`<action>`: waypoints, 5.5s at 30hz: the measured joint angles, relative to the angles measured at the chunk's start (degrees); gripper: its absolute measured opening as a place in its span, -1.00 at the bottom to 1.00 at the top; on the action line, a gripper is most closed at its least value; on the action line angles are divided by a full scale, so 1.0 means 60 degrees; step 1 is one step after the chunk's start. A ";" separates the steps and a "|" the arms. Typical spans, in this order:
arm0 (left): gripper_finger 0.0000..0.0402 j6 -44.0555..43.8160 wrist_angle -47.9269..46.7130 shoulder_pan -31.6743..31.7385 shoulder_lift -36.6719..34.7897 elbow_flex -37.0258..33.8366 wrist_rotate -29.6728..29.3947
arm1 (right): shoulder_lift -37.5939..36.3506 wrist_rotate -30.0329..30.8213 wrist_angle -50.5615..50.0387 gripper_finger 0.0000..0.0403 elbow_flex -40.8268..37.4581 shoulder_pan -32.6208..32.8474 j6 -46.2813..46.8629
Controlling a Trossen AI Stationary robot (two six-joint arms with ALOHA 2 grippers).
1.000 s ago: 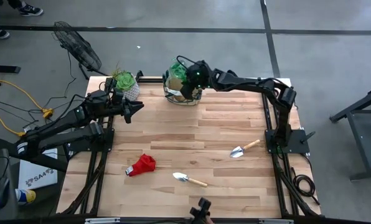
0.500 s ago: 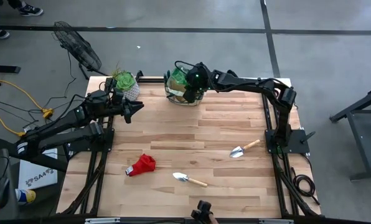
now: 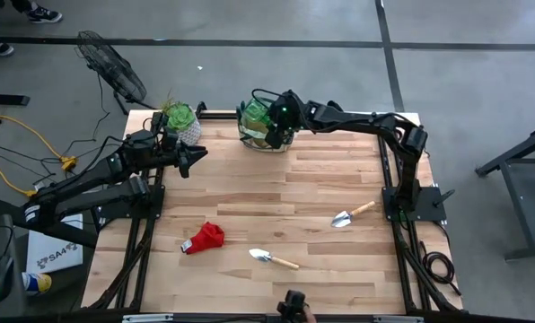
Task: Pick & Place Garden tools in Gardening bag
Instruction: Put the spray bottle into the gardening bag, then adjust the gardening bag on the table
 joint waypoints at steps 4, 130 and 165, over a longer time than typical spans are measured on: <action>-0.49 -0.0003 -0.0002 0.0000 0.0000 0.0000 0.0000 | -0.0318 0.0052 -0.0153 0.07 0.0000 0.0058 -0.0047; -0.49 -0.0476 0.0009 0.0000 0.0000 0.0000 0.0215 | -0.1360 -0.0951 -0.2235 -0.99 0.0010 -0.0846 0.1579; -0.49 -0.0447 0.0002 0.0000 0.0000 0.0000 0.0226 | -0.1123 -0.2252 -0.3812 -0.12 -0.0036 -0.1460 0.7004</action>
